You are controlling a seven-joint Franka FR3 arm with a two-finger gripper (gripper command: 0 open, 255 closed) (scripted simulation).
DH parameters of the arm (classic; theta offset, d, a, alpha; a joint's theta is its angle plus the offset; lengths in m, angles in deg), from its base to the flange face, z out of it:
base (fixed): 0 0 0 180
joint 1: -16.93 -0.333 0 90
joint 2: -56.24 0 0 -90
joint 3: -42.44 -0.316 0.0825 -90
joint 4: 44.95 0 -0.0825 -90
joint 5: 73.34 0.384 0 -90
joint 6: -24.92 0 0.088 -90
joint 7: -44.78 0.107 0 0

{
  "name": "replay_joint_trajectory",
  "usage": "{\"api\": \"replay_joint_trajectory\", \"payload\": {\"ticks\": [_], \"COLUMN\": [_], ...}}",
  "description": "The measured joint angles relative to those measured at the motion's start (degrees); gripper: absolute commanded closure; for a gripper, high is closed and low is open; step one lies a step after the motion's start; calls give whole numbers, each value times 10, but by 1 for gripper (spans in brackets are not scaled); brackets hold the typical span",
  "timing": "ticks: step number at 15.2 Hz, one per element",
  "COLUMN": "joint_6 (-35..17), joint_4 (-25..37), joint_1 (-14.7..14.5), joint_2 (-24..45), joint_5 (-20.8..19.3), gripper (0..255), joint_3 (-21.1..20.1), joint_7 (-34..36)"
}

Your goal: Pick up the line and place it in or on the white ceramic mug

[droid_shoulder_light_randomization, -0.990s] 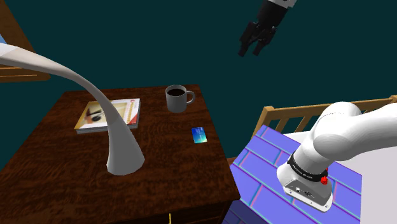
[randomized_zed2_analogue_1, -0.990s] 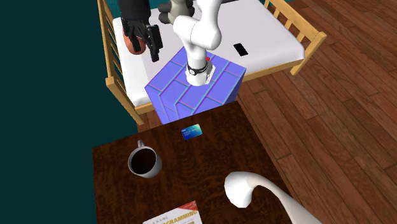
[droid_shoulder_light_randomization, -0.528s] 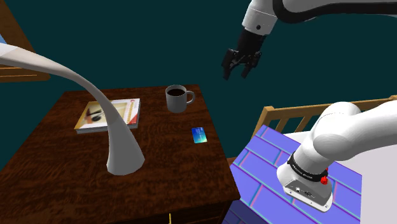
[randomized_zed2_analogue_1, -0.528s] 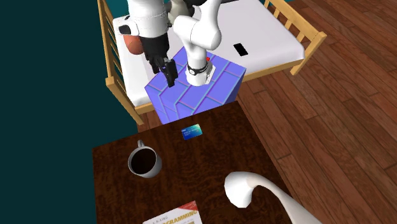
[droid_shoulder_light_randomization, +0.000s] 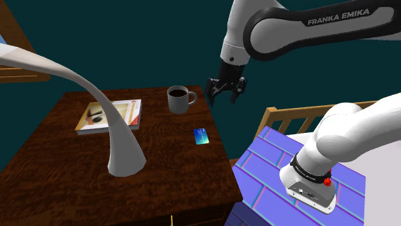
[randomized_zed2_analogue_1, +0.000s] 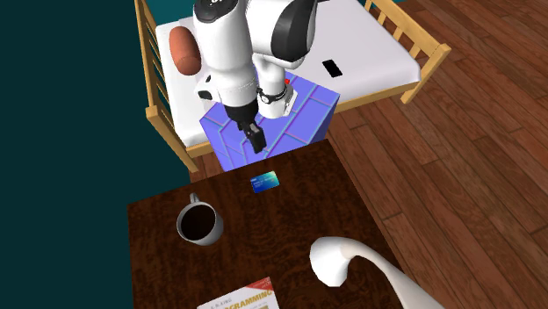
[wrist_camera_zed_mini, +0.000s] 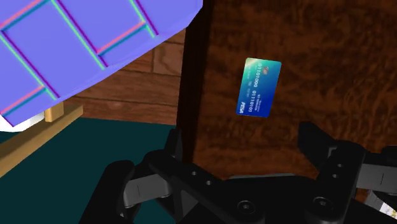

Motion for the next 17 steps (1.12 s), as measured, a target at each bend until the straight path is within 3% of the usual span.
{"api": "replay_joint_trajectory", "payload": {"ticks": [10, 17], "joint_6": [-111, -172], "joint_4": [8, -7], "joint_1": [7, 8], "joint_2": [173, 224], "joint_5": [31, 27], "gripper": [0, 0], "joint_3": [-113, -134], "joint_7": [176, 196]}}
